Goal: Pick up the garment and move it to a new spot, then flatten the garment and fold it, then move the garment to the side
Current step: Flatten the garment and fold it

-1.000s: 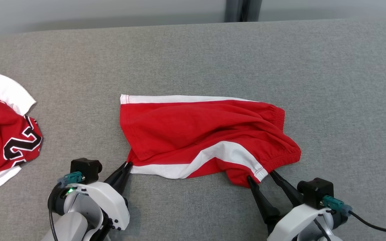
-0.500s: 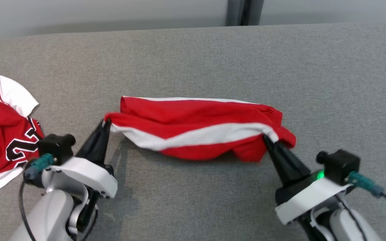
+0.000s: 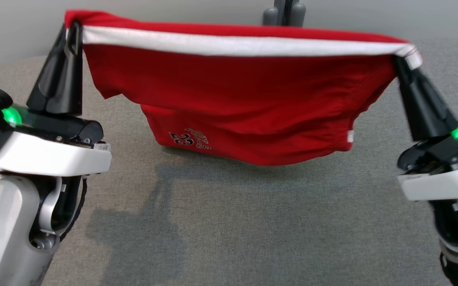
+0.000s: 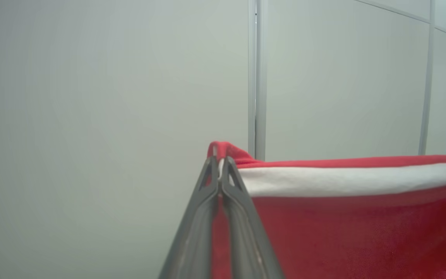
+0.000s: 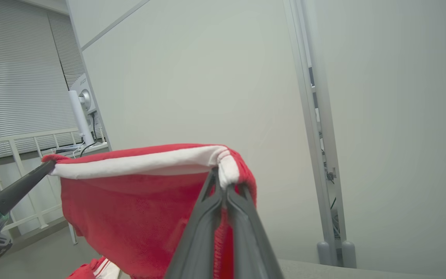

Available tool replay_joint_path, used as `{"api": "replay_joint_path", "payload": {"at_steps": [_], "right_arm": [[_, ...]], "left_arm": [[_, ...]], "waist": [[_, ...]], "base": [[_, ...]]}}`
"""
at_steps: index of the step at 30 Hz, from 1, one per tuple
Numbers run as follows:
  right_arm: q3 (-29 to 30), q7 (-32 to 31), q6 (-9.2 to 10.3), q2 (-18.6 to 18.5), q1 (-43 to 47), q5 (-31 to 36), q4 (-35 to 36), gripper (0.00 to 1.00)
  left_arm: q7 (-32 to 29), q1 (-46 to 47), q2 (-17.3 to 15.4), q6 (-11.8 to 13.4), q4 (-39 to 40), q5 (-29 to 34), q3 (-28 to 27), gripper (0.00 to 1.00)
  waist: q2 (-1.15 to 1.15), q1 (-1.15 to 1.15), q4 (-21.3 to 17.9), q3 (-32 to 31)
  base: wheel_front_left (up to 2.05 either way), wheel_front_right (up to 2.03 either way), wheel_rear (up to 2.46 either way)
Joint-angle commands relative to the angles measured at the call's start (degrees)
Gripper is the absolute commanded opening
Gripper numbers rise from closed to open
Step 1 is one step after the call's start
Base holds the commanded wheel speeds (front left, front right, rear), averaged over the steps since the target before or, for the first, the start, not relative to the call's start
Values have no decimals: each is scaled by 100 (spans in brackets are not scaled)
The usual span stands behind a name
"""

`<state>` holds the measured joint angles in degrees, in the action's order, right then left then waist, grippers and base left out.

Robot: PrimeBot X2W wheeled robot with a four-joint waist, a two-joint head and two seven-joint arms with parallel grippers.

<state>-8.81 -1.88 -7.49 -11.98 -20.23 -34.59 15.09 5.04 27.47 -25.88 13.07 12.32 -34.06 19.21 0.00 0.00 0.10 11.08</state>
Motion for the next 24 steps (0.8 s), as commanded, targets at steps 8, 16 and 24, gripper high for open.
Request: {"api": "replay_joint_path", "payload": {"at_steps": [8,16,24], "right_arm": [[405,-312,0,34,-235,-203,449,0],[482,-497,0,232,-381,-141,294,0],[432,-416,0,228,-1321,-7,-695,0]], "left_arm": [[-182,479,-72,259,987,330,-22,0],[-318,972,10,43,683,226,121,0],[-298,2205,262,-509,-884,126,333,0]], "waist": [[0,0,-51,-113],[0,0,-42,96],[0,0,-36,568]], "base": [[0,0,0],[0,0,0],[0,0,0]]}}
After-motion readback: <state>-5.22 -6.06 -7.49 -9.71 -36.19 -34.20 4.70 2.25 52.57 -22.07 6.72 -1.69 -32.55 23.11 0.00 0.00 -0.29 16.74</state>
